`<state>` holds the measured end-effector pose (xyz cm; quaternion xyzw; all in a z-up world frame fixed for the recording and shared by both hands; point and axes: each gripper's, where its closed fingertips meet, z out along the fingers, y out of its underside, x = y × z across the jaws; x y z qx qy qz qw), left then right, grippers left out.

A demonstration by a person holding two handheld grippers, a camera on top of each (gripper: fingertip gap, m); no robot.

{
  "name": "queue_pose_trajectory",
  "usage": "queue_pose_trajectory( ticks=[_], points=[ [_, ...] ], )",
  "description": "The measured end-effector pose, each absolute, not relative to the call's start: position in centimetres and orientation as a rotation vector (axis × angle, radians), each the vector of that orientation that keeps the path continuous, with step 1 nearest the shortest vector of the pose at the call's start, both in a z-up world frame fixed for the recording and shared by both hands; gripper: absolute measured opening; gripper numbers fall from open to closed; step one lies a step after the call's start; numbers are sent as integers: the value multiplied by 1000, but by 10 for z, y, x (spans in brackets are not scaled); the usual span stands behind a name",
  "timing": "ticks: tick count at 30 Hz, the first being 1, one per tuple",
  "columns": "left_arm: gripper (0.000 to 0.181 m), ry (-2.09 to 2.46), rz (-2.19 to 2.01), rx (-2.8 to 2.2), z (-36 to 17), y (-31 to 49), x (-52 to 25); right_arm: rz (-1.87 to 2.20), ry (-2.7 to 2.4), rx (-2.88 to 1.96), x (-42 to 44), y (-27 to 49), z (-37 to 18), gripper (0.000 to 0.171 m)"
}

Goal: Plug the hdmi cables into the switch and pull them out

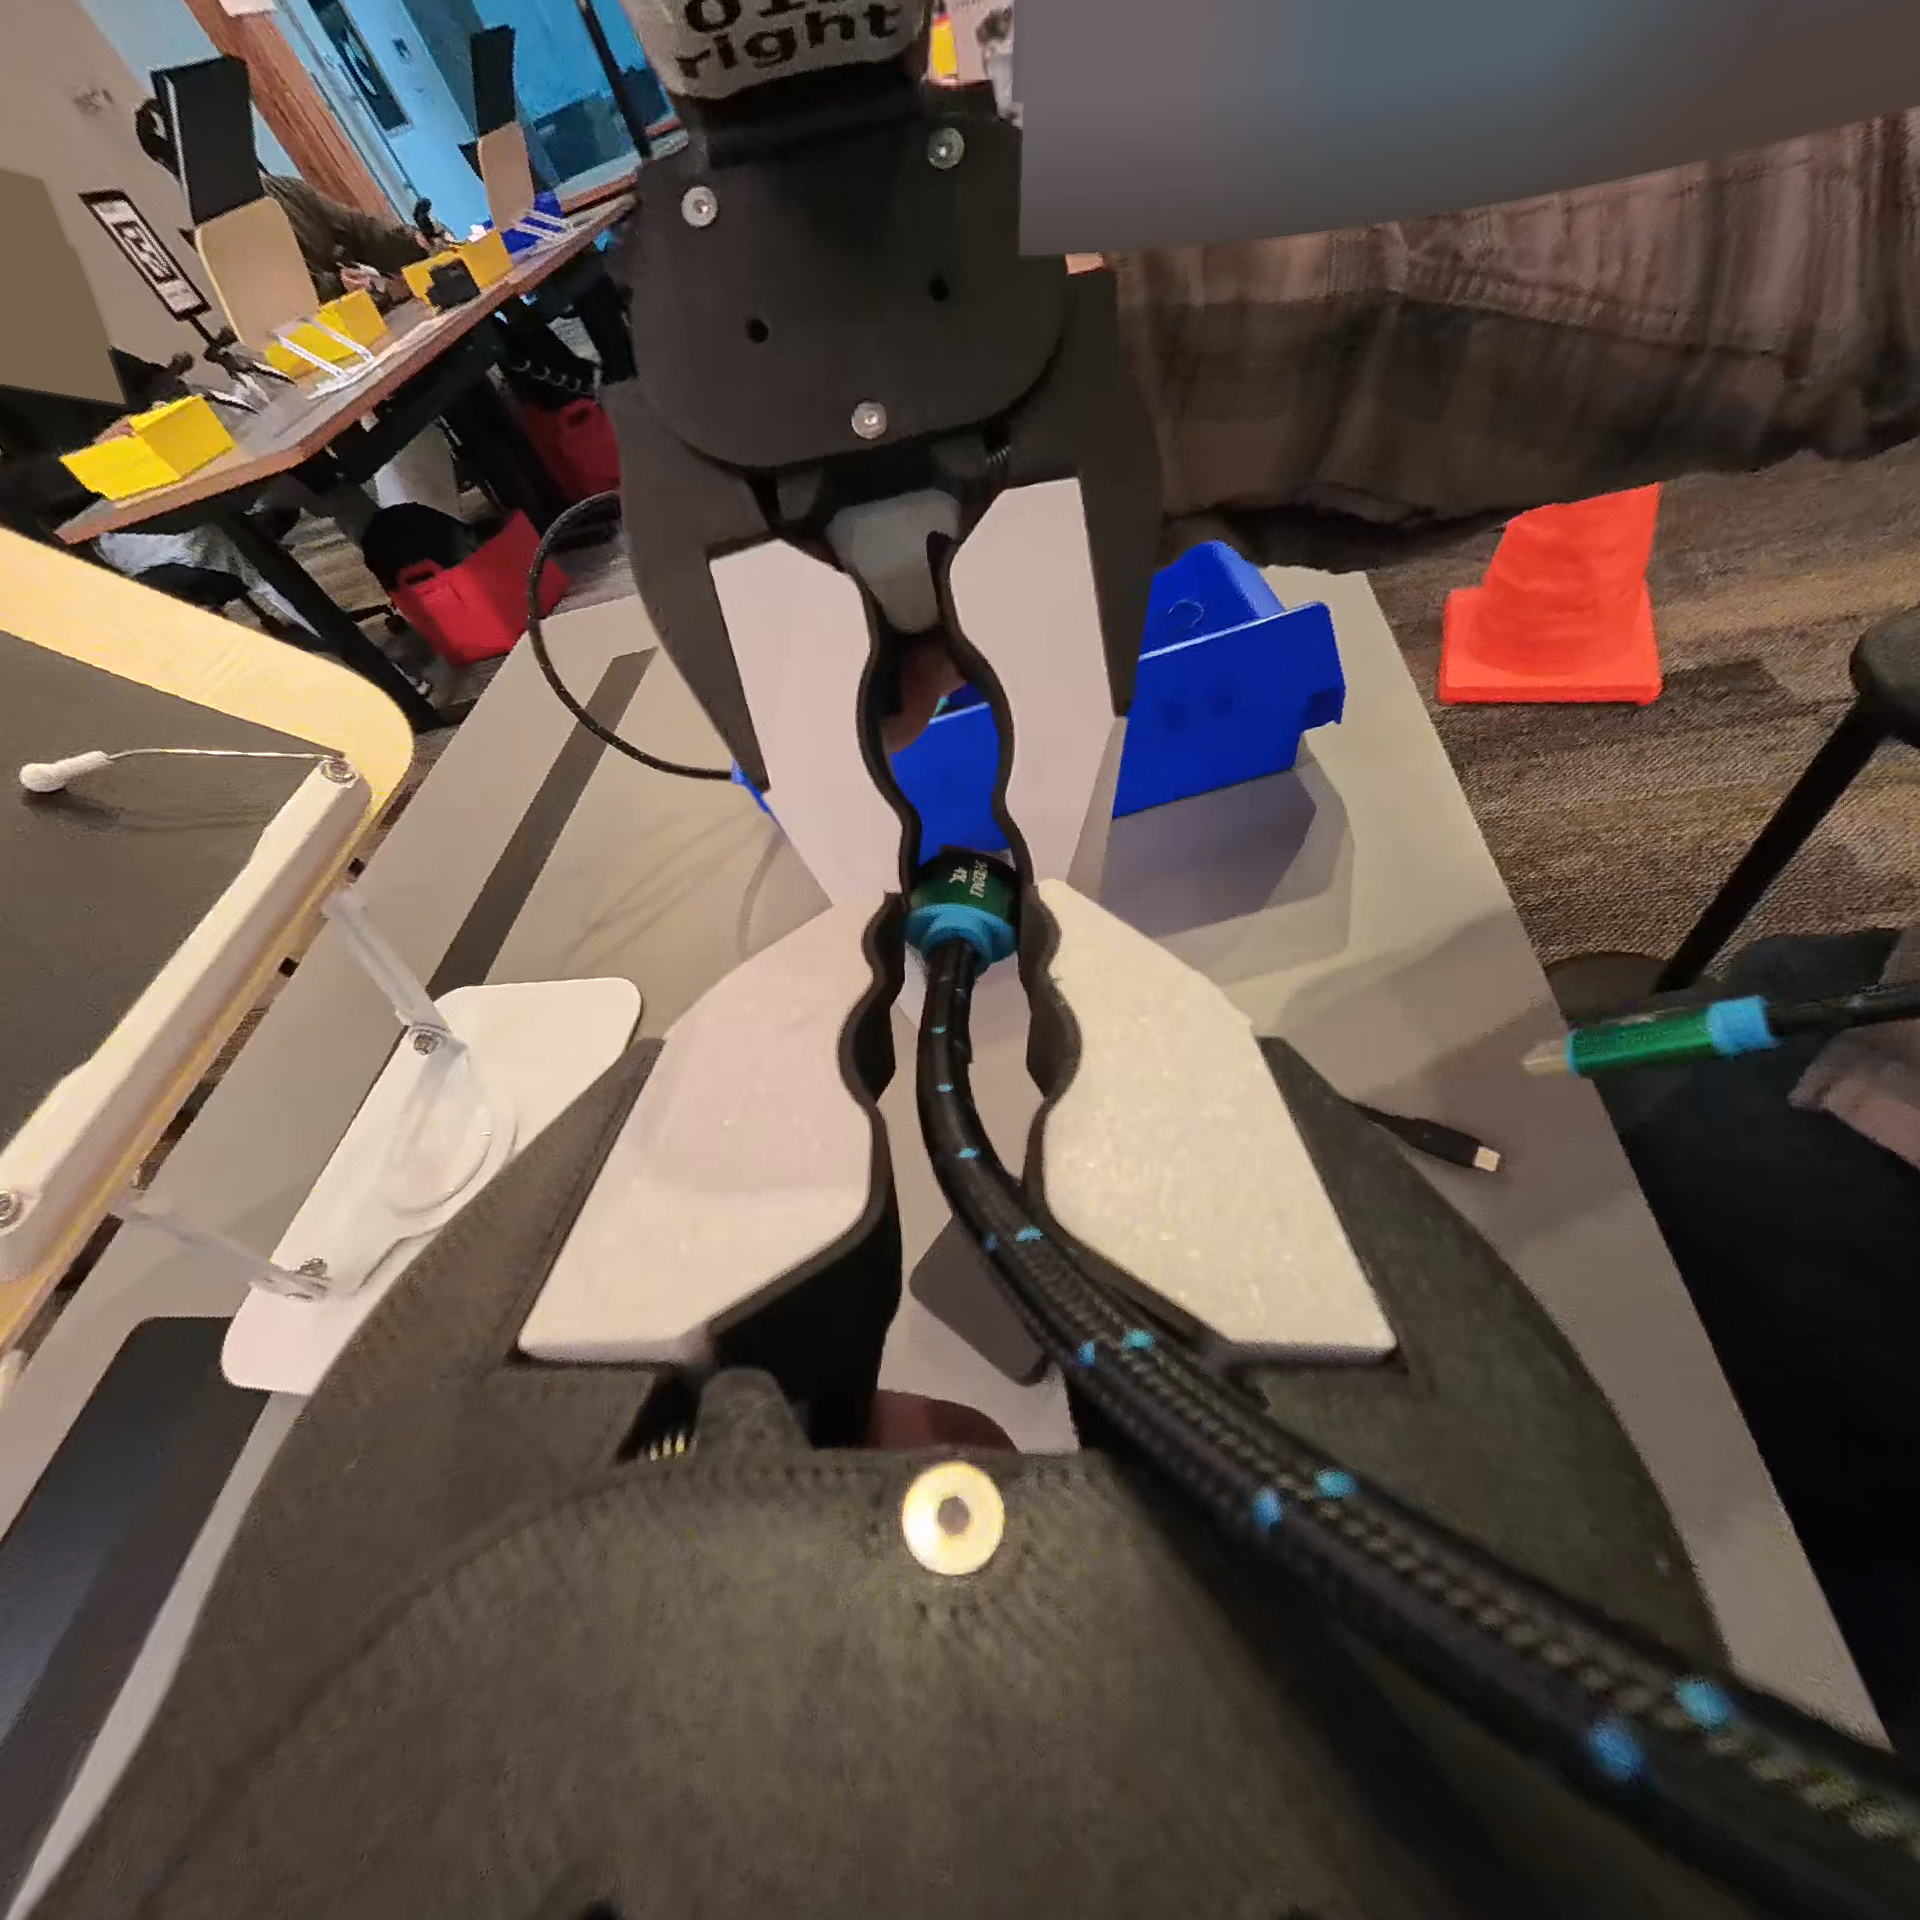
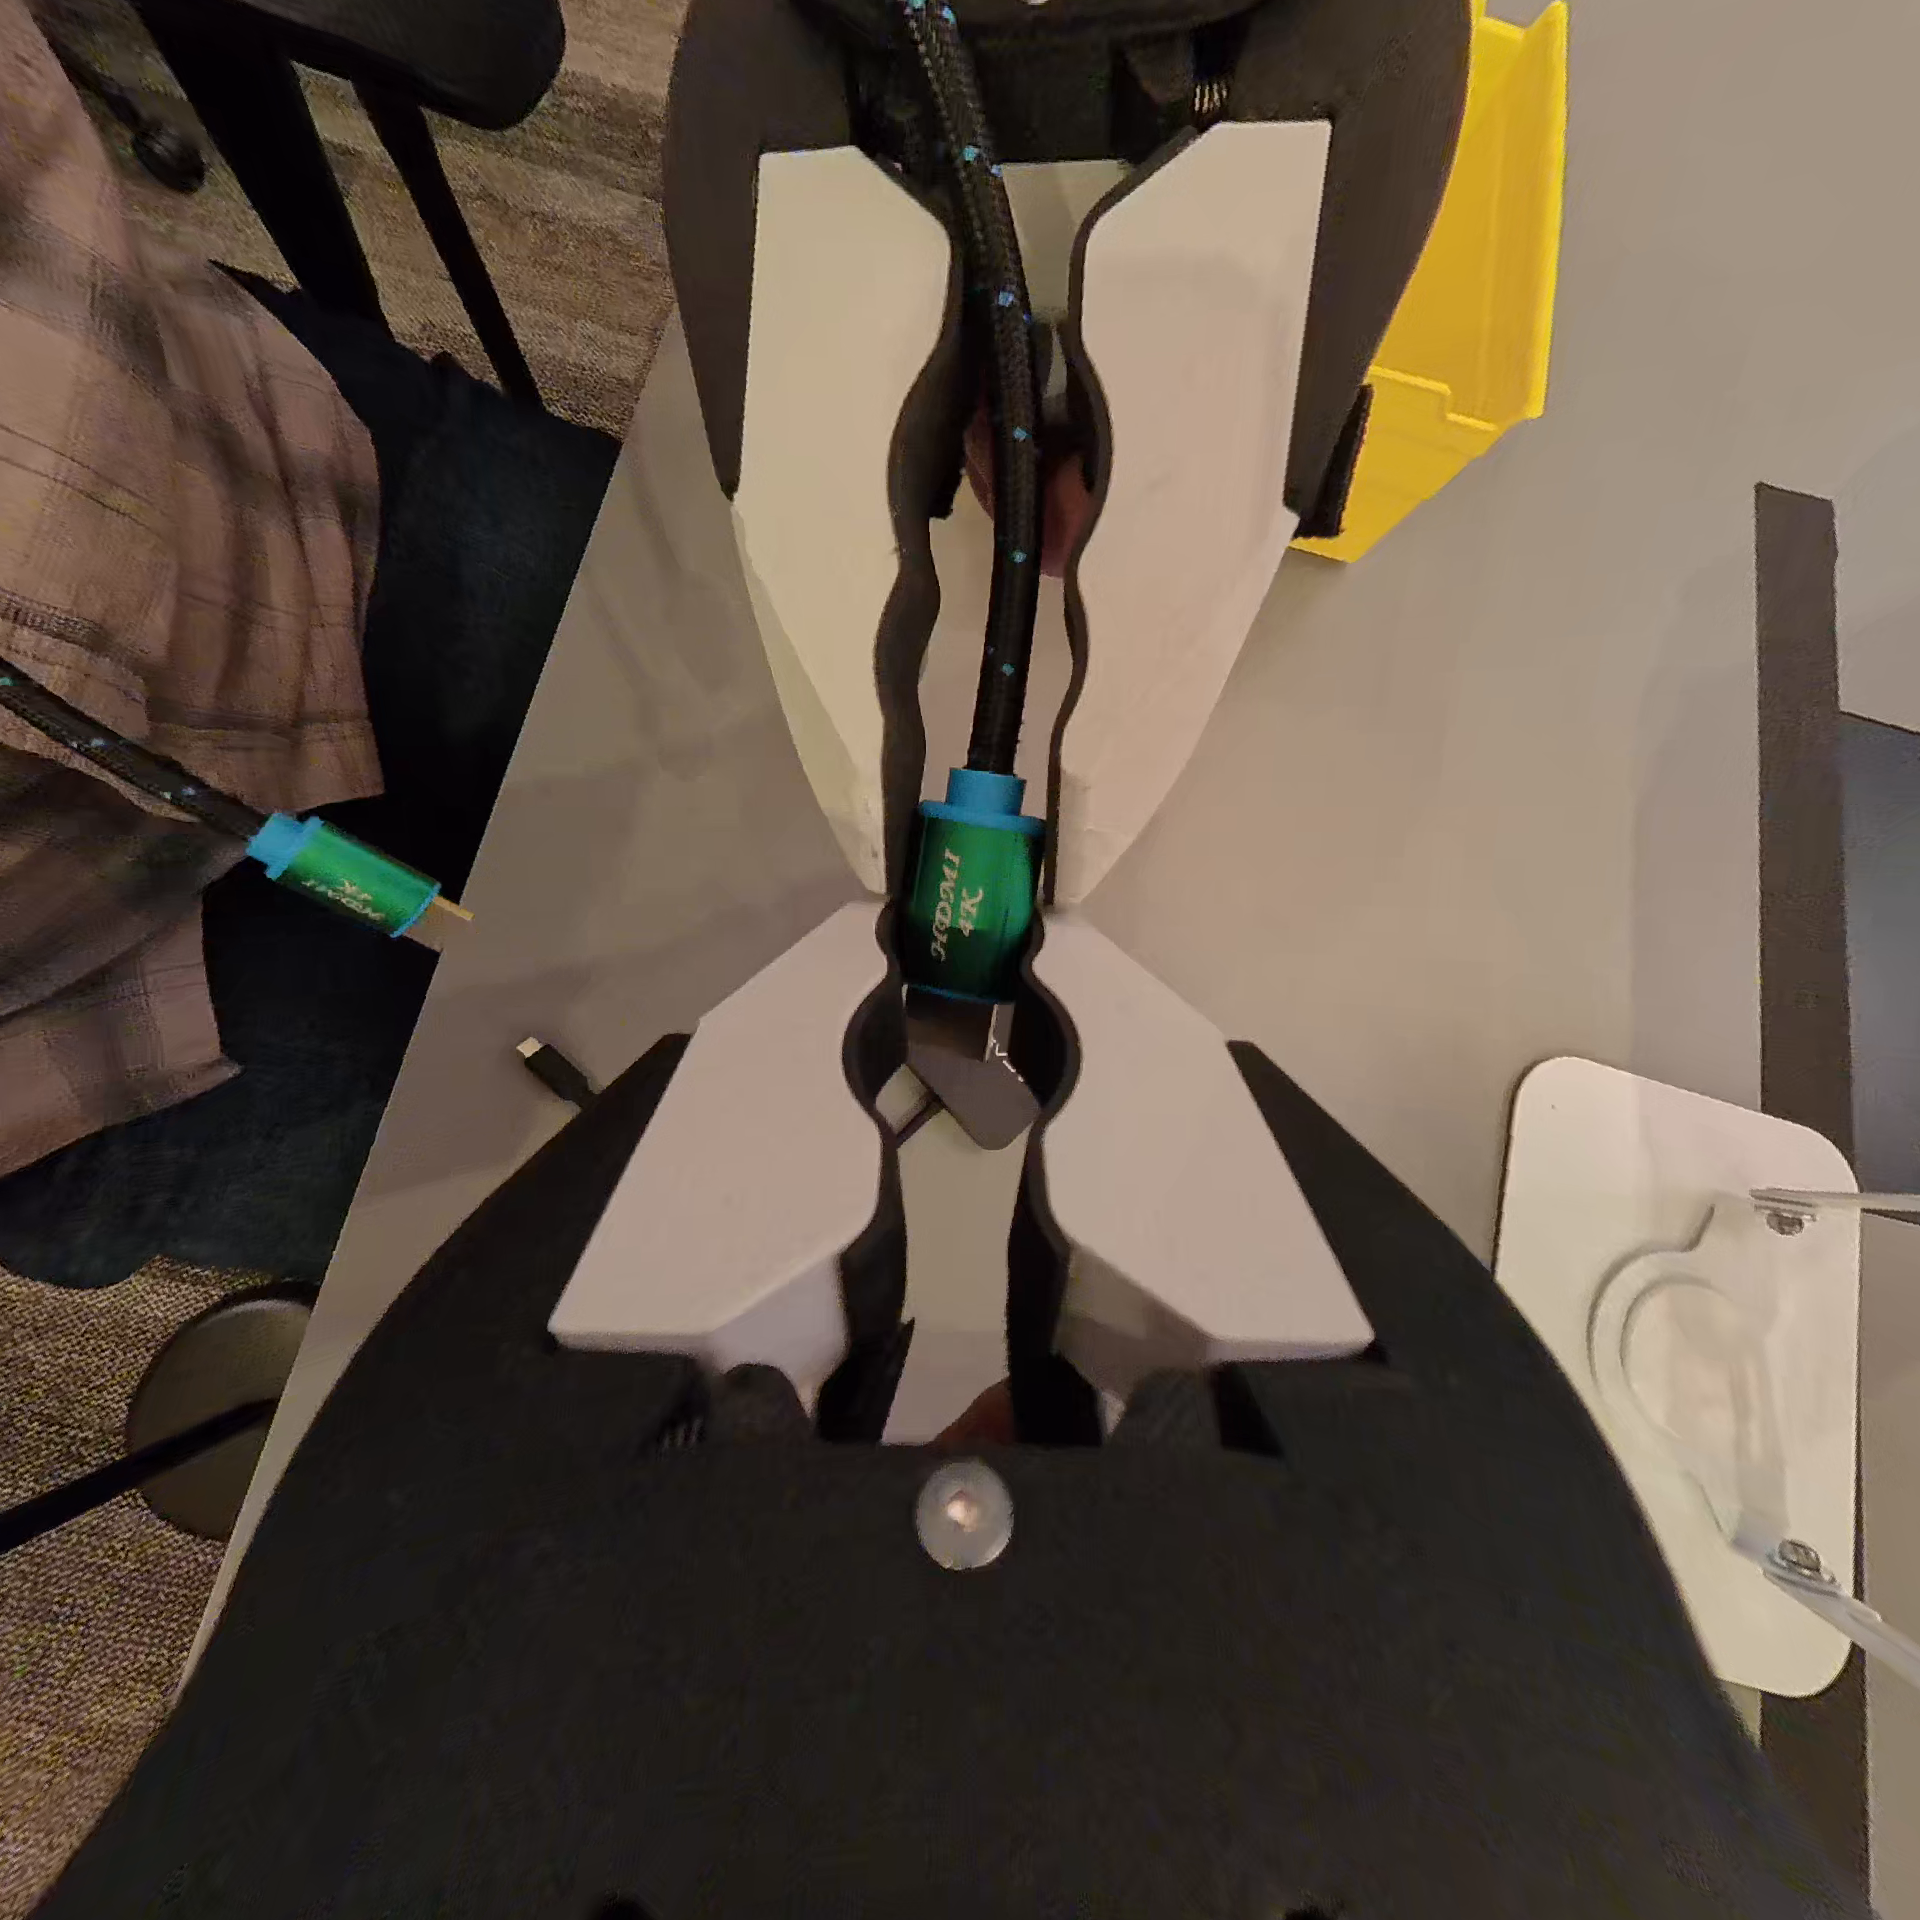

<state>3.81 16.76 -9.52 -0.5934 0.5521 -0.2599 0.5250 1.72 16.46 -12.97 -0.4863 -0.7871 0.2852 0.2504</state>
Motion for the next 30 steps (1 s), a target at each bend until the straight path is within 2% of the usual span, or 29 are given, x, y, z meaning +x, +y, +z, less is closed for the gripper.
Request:
queue_pose_trajectory(
  ticks=[30],
  points=[
    [20,1238,-591,-1426,-108,158,40,903,-2194,-1366,24,149,-142,10]
  ],
)
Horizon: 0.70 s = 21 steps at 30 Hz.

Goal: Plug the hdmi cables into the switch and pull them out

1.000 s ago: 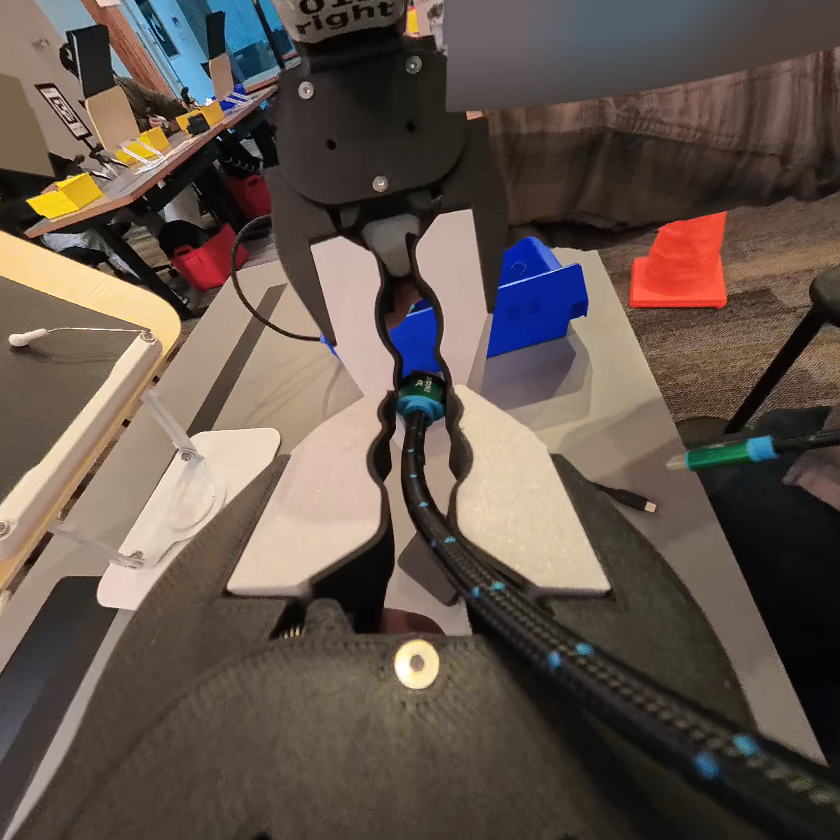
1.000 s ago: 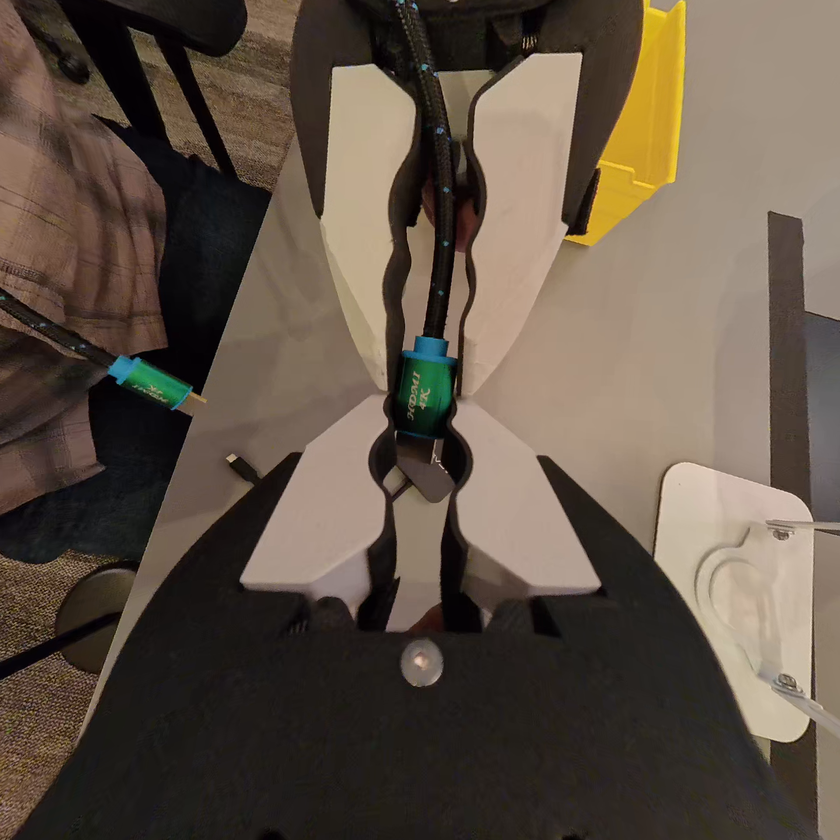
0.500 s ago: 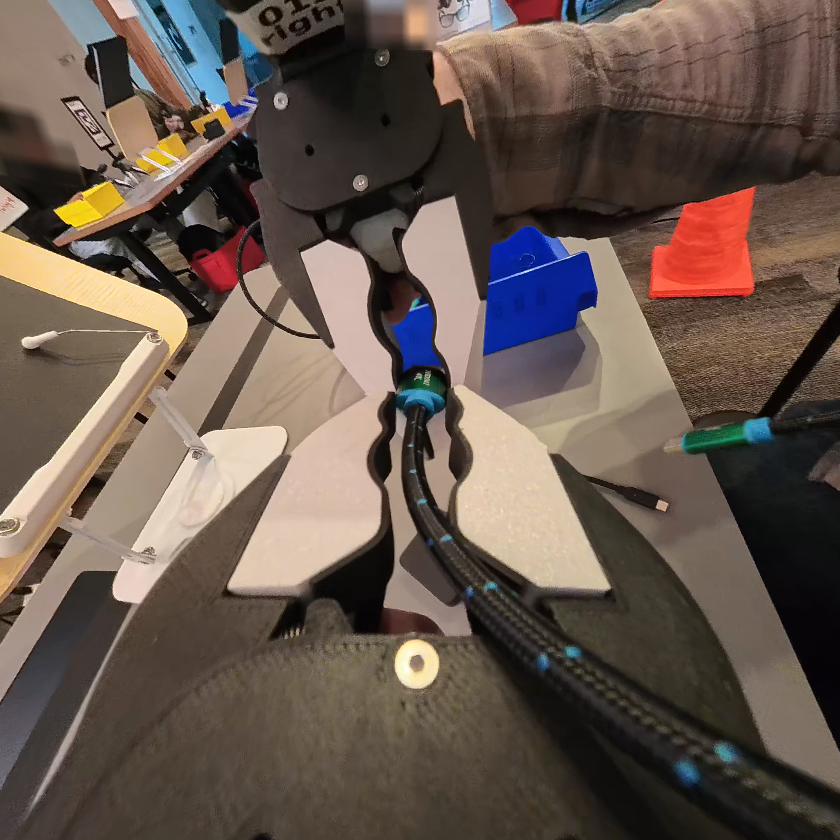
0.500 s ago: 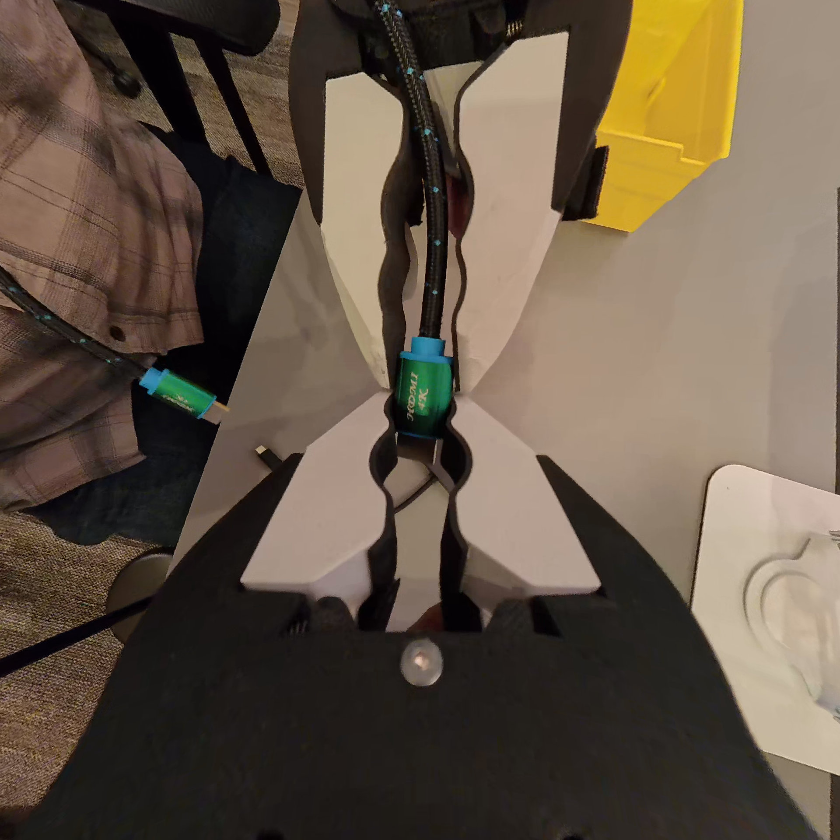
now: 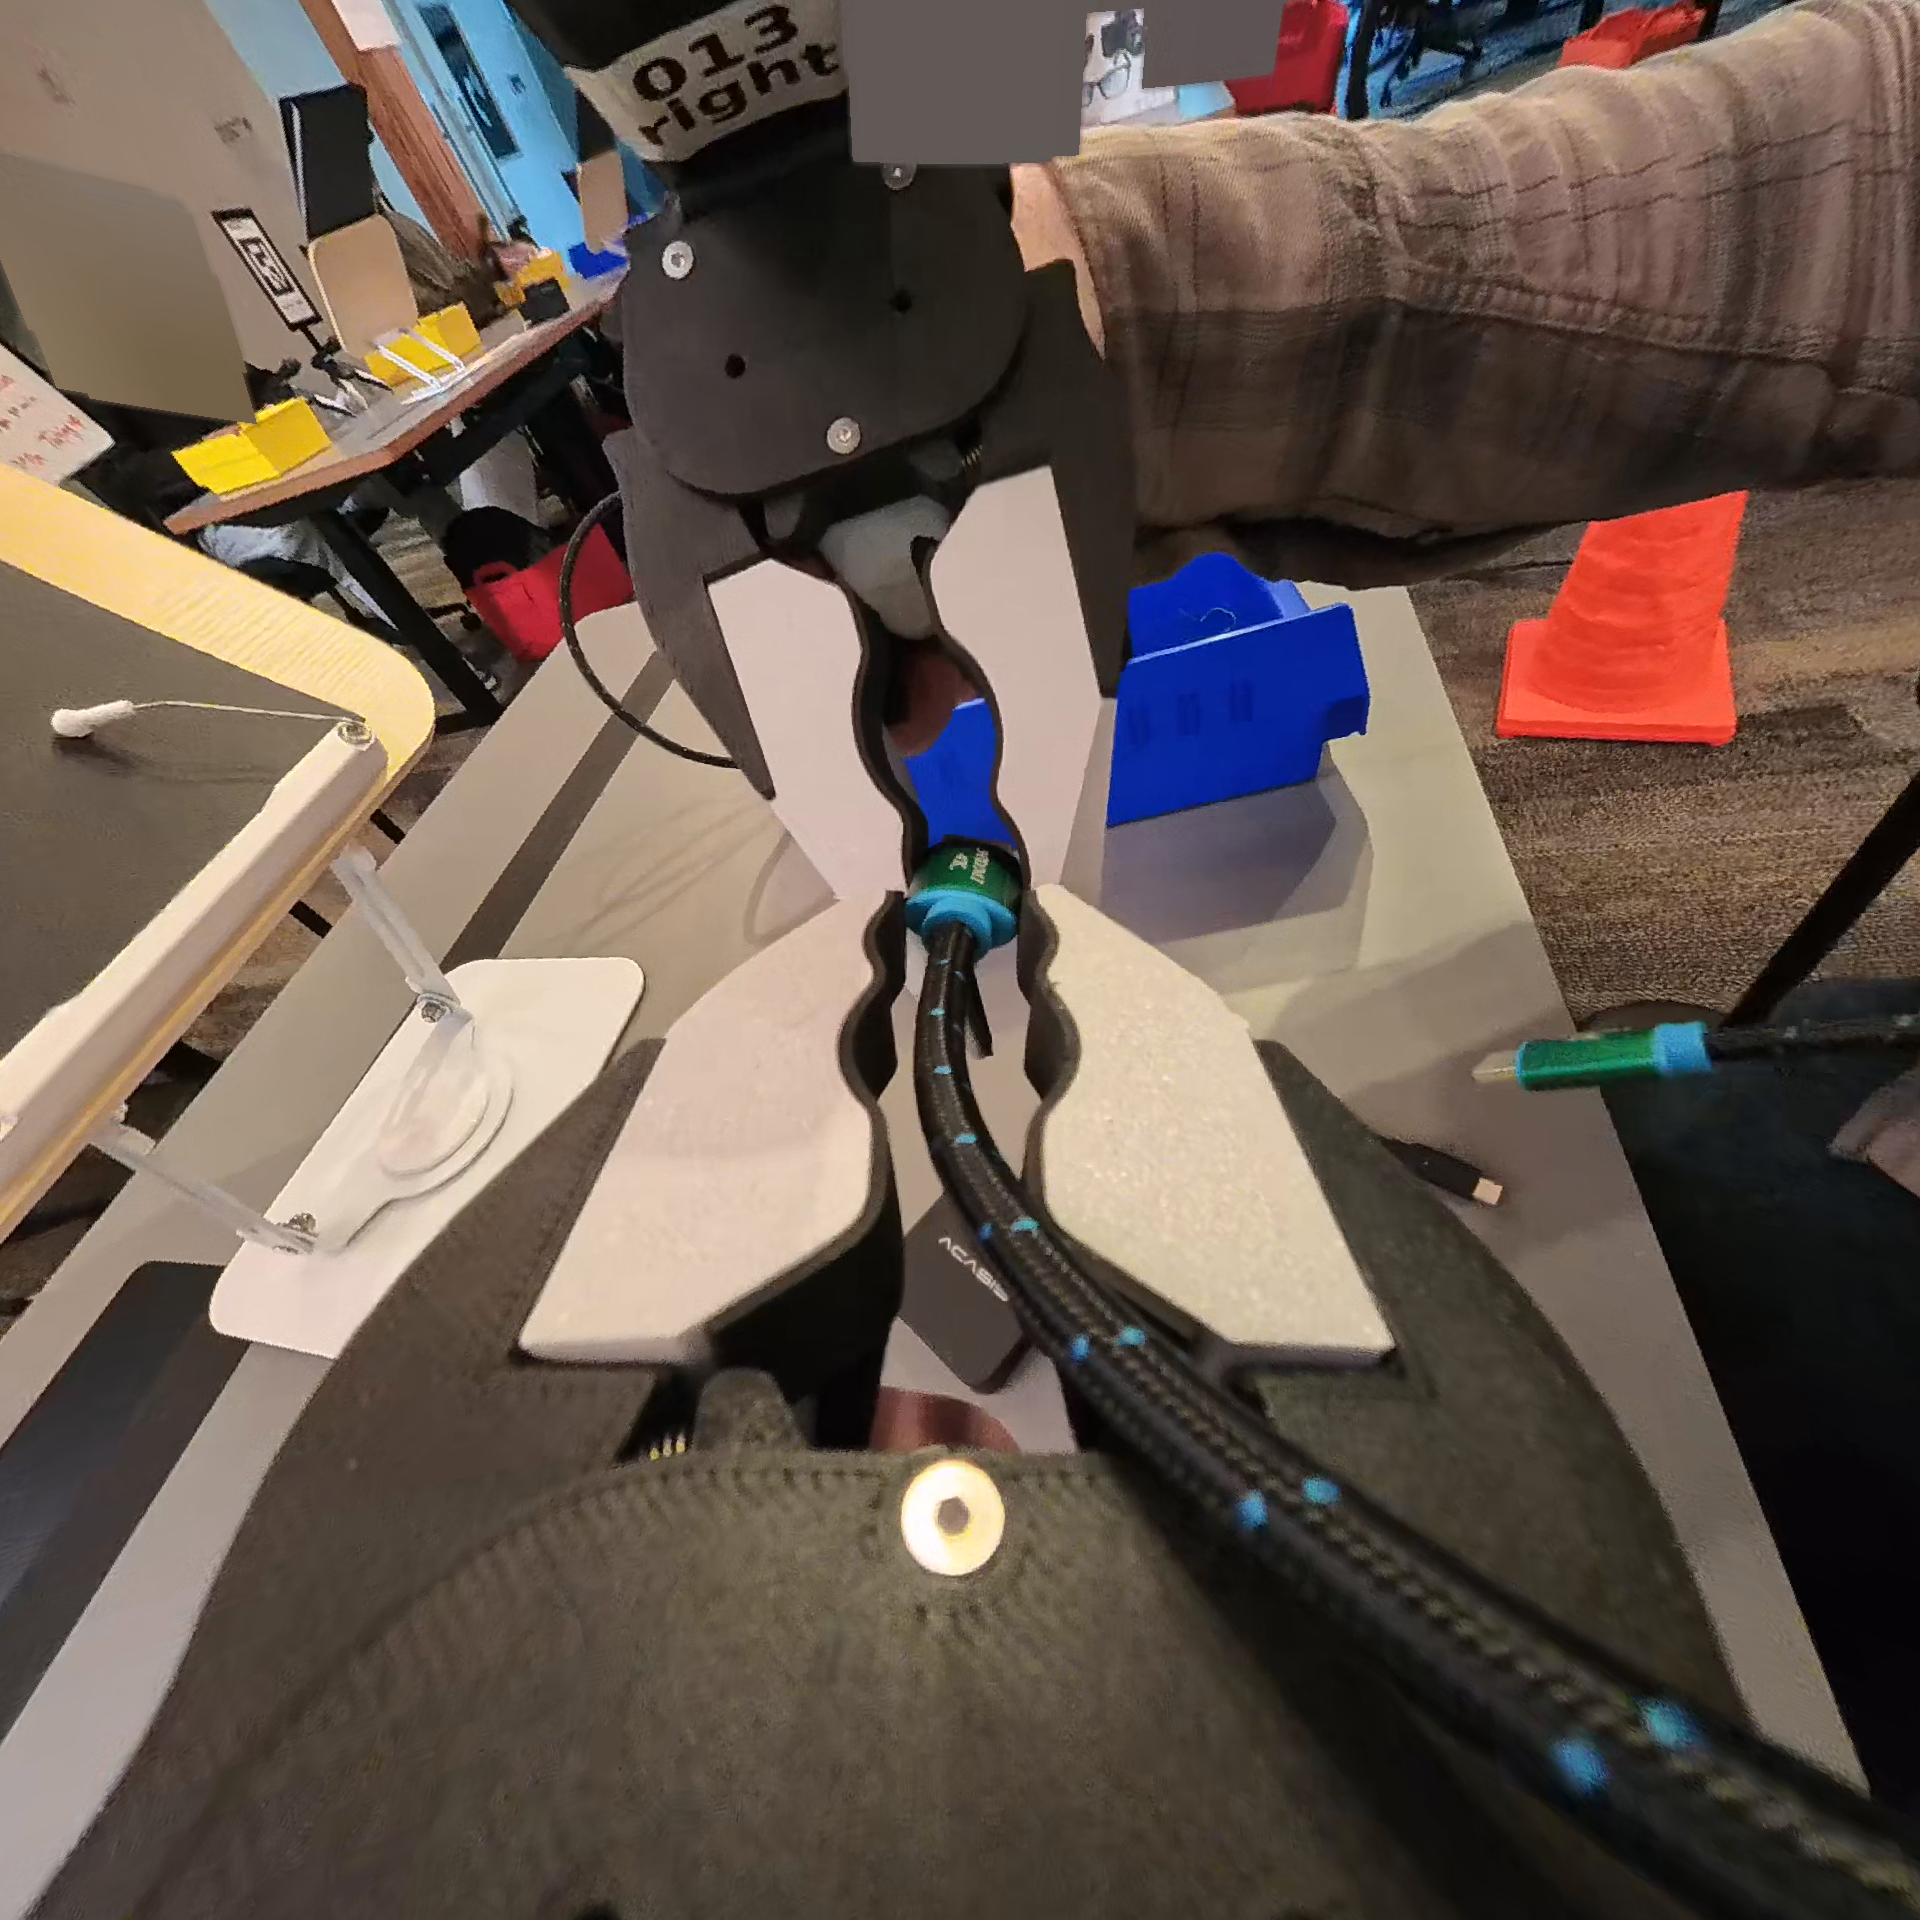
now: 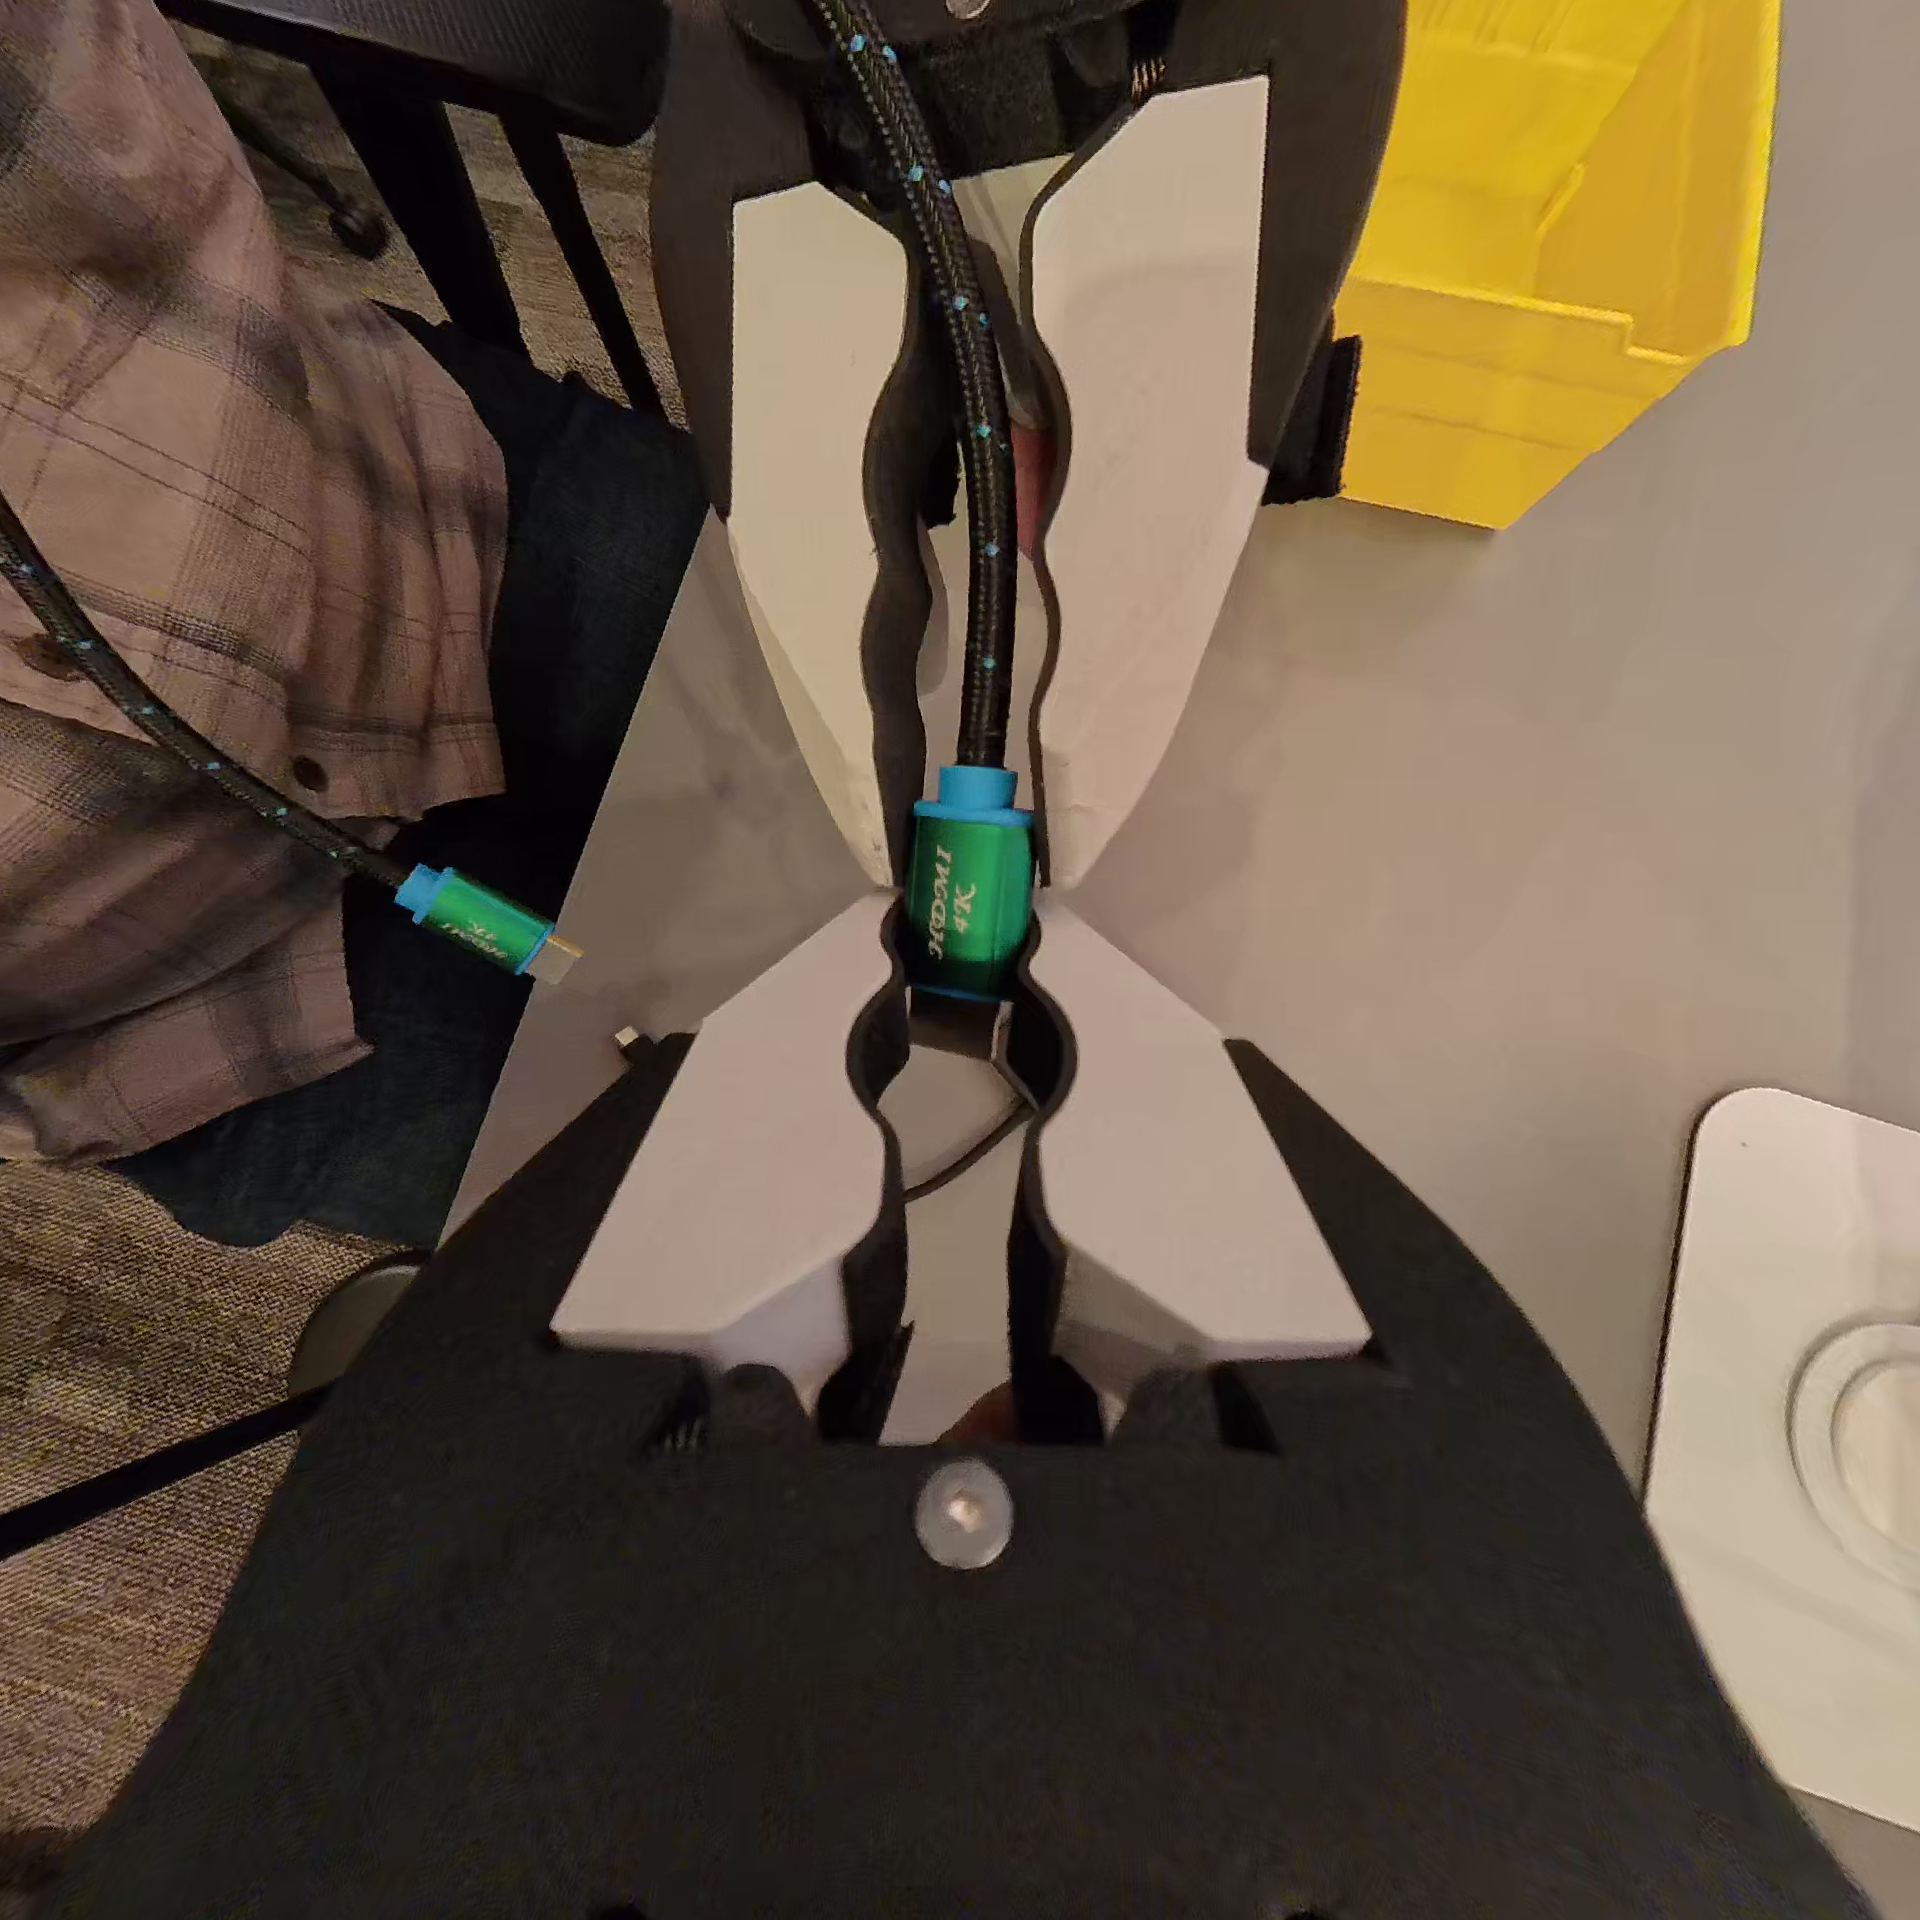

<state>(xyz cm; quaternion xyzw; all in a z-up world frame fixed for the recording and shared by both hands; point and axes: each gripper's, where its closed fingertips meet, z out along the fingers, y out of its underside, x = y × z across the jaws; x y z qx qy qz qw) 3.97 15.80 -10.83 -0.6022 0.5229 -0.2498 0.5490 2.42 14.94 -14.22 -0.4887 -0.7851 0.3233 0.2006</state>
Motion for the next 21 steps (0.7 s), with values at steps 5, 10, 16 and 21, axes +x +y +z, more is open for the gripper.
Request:
queue_pose_trajectory(
  ticks=[5,10,16,21],
  points=[
    [20,1228,-545,-1378,-107,158,40,953,-2204,-1378,25,147,-142,9],
    [20,1242,-548,-1348,-108,154,41,993,-2222,-1376,26,143,-144,9],
    [20,1271,-541,-1328,-109,153,43,987,-2256,-1380,28,141,-147,9],
    [19,1291,-540,-1324,-111,151,44,1001,-2286,-1394,30,138,-149,9]
  ],
)
